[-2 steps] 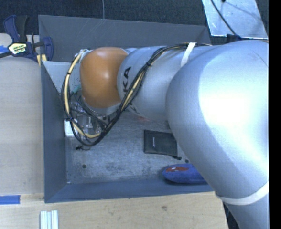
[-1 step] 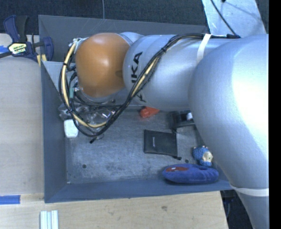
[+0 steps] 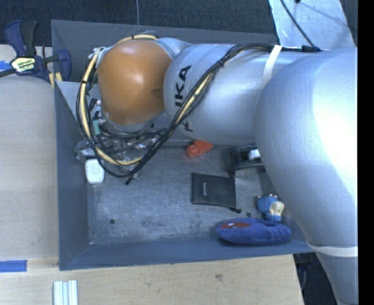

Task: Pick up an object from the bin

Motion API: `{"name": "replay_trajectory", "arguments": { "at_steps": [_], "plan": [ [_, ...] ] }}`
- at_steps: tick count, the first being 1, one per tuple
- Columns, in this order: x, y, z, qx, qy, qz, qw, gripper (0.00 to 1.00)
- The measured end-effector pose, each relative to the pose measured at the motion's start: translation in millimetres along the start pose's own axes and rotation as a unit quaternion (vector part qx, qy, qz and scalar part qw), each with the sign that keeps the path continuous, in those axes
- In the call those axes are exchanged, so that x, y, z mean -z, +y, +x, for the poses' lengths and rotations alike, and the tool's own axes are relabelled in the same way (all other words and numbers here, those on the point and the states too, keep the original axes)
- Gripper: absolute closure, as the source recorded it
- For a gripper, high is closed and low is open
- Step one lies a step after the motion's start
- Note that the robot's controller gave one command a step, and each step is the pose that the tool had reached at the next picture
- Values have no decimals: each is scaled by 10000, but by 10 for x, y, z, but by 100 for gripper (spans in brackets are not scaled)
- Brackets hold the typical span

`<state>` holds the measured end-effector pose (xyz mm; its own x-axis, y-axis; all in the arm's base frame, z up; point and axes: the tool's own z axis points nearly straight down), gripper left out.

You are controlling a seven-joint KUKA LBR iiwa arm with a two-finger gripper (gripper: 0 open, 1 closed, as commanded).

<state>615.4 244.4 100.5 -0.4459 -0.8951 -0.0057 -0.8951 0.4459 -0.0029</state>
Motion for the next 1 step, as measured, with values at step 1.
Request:
{"name": "replay_trajectory", "arguments": {
  "at_steps": [1],
  "plan": [
    [-299,-63,1,322,41,3,9995,0]
  ]
}}
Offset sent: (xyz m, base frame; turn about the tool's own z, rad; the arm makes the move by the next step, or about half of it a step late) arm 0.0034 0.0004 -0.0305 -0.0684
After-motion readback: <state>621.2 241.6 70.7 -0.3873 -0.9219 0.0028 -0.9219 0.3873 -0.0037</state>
